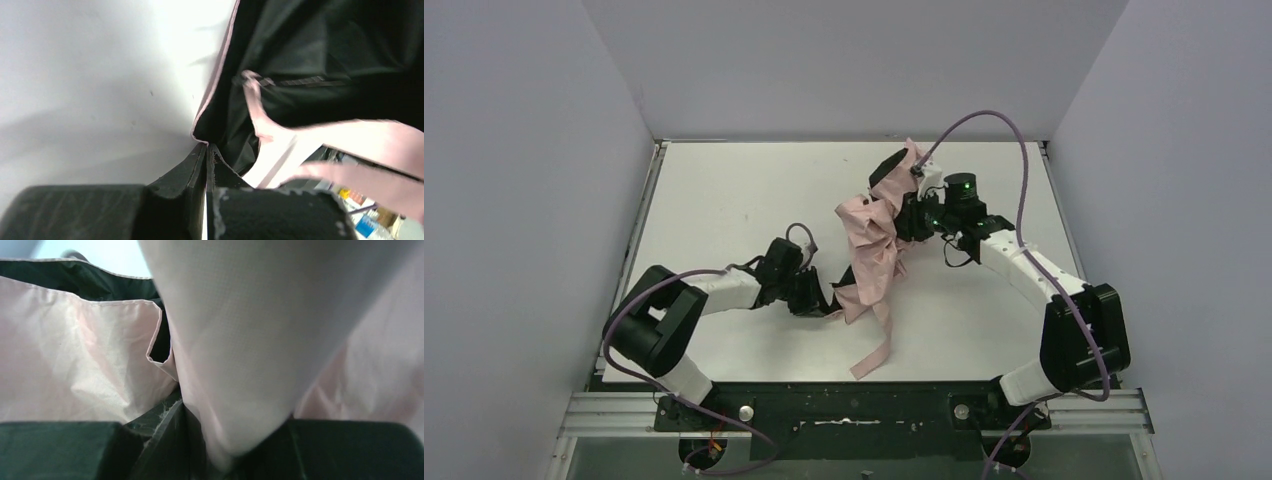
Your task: Put away the umbrella
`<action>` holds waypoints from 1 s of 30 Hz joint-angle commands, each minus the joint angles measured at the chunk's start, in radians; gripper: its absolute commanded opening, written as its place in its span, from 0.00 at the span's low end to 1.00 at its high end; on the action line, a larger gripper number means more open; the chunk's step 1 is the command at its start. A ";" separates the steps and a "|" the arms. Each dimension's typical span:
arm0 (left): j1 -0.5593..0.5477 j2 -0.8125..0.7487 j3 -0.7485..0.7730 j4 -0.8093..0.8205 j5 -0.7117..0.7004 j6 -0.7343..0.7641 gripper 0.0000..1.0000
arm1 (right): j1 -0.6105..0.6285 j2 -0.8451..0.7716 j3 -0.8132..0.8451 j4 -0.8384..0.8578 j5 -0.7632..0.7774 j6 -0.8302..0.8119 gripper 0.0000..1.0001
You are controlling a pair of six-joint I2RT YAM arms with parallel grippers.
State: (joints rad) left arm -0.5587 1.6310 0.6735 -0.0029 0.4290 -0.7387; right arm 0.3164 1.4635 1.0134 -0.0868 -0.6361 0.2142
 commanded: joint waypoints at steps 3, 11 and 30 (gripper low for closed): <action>-0.071 -0.054 0.009 -0.157 0.056 0.050 0.00 | 0.142 0.033 0.039 -0.148 0.190 -0.328 0.10; -0.138 -0.096 0.035 -0.173 0.111 0.062 0.00 | 0.175 0.096 -0.019 -0.168 0.309 -0.431 0.12; -0.145 -0.324 0.027 -0.254 0.082 0.092 0.39 | 0.267 0.151 -0.097 -0.087 0.375 -0.516 0.18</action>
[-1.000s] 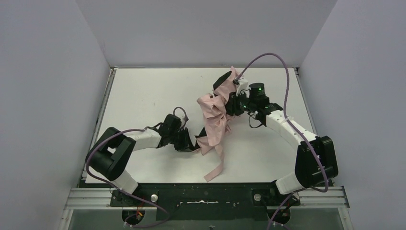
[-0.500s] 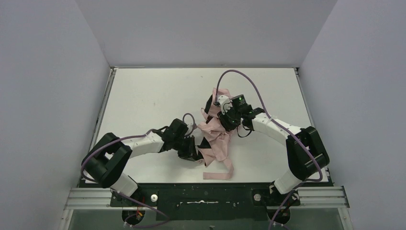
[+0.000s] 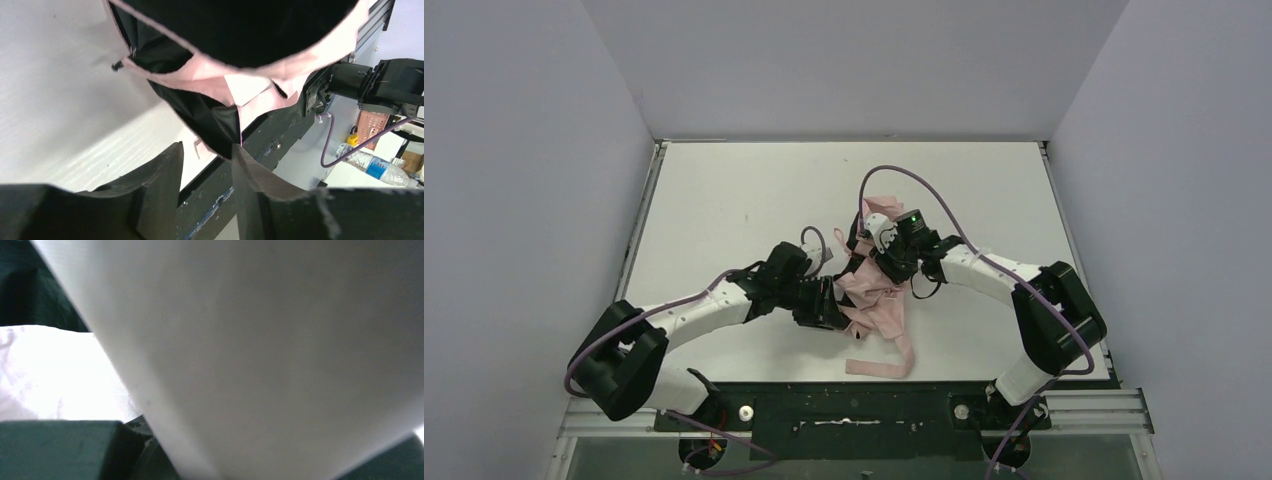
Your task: Put away the umbrella
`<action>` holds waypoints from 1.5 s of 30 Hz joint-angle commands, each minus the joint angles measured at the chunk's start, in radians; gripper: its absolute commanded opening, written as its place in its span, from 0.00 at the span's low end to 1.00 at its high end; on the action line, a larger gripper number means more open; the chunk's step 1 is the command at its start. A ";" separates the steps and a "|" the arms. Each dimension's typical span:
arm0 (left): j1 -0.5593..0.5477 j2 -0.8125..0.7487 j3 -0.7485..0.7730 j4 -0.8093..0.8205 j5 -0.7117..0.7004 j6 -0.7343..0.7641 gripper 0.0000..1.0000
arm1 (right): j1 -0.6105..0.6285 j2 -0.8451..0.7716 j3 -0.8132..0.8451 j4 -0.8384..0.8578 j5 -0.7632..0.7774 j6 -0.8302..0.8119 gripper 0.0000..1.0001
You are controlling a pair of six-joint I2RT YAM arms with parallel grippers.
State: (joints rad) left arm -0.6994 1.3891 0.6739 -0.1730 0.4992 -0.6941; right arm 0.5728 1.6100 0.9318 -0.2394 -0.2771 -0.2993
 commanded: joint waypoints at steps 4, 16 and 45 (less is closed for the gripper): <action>0.005 -0.254 0.062 -0.256 -0.126 0.086 0.49 | 0.015 0.000 -0.009 0.037 0.008 -0.060 0.18; 0.305 -0.428 0.272 -0.363 -0.323 0.265 0.59 | 0.082 -0.035 -0.070 0.016 -0.099 -0.336 0.21; 0.311 0.170 0.417 0.034 0.474 0.879 0.85 | 0.170 -0.091 -0.166 0.027 -0.111 -0.588 0.23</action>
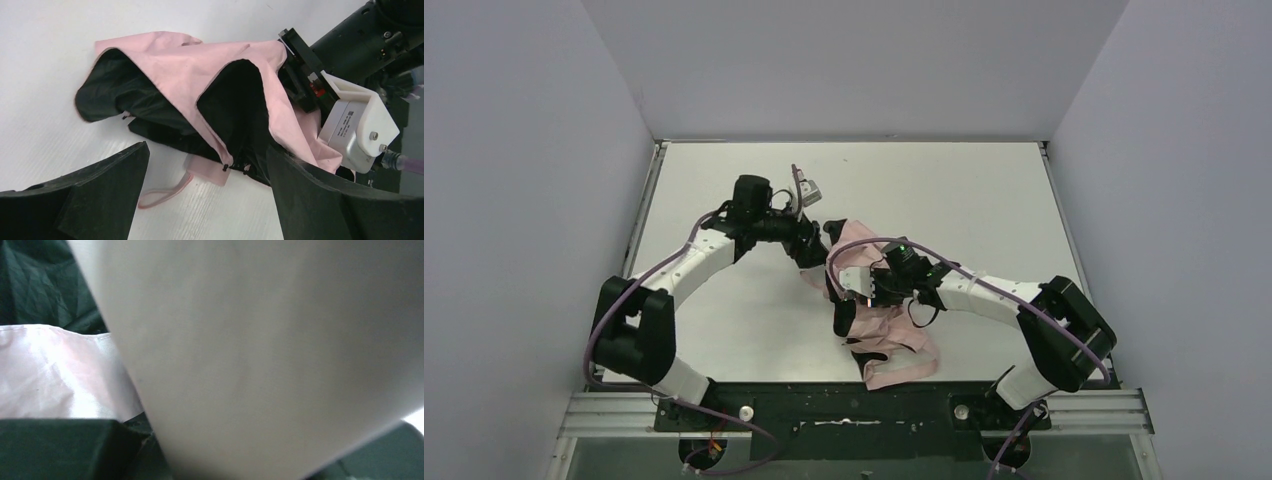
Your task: Put away the umbrella
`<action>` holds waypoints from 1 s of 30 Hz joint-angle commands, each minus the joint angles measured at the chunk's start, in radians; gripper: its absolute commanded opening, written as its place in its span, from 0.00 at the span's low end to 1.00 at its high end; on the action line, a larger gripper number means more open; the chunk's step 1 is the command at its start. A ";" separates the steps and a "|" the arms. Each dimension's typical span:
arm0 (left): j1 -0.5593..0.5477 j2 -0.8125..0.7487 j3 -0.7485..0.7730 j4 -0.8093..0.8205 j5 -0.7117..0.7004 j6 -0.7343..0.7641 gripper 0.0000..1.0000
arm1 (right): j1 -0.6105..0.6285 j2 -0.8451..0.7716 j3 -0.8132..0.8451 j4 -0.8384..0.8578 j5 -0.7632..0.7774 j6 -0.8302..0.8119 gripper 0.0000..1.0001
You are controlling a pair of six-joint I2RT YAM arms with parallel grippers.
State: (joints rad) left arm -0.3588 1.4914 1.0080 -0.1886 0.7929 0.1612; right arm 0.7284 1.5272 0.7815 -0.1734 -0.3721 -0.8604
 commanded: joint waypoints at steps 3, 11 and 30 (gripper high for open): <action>-0.065 0.126 0.092 0.018 0.156 0.083 0.85 | 0.015 -0.020 -0.023 -0.026 -0.021 -0.018 0.23; -0.120 0.278 0.096 -0.069 0.155 0.161 0.86 | 0.016 -0.053 -0.056 0.056 -0.018 0.005 0.24; -0.214 0.384 0.116 -0.215 0.114 0.276 0.86 | 0.021 -0.020 -0.140 0.508 0.144 0.119 0.29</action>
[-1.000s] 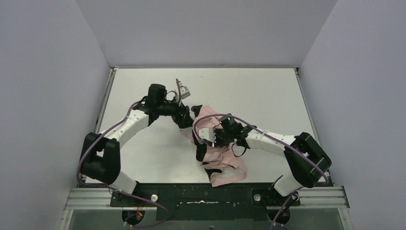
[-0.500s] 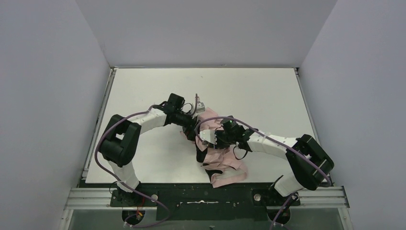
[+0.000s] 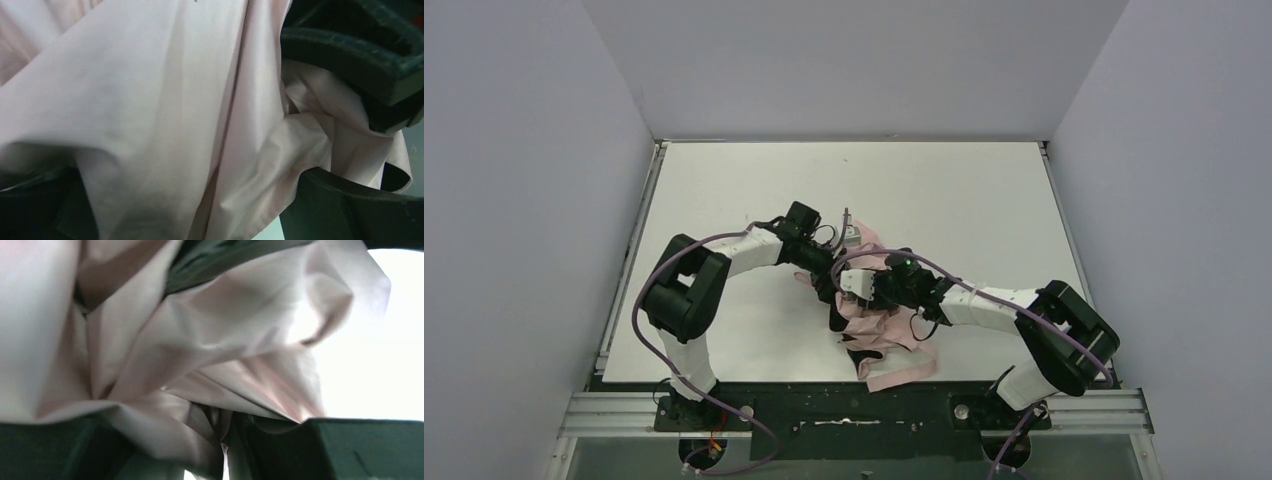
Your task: Put away the umbrella
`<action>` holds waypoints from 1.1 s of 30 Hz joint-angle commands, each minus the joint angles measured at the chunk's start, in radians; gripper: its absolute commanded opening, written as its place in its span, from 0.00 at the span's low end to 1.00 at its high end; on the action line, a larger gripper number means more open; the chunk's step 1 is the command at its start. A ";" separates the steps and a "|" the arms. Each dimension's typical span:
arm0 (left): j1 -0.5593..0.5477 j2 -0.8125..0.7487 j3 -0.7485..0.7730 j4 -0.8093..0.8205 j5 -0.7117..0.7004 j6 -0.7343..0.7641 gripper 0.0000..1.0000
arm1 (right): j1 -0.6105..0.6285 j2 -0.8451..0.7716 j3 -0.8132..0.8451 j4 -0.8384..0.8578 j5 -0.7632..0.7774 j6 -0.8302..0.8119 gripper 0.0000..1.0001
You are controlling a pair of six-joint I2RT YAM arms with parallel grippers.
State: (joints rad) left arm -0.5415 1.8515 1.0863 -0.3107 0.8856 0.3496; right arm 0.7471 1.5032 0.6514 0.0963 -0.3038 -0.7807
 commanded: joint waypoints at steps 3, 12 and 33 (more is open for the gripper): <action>-0.048 0.029 0.048 -0.158 -0.014 0.155 0.79 | 0.001 0.003 -0.023 0.282 0.114 0.040 0.30; -0.091 0.007 0.041 -0.160 -0.101 0.196 0.39 | 0.000 -0.013 -0.030 0.300 0.111 0.044 0.40; -0.100 -0.045 0.109 -0.095 -0.305 0.253 0.00 | -0.003 -0.665 0.078 -0.395 0.041 0.317 0.60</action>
State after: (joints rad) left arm -0.6498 1.8221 1.1400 -0.4137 0.6361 0.5659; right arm 0.7513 0.9398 0.6731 -0.2638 -0.2596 -0.6506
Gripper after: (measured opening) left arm 0.257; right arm 0.601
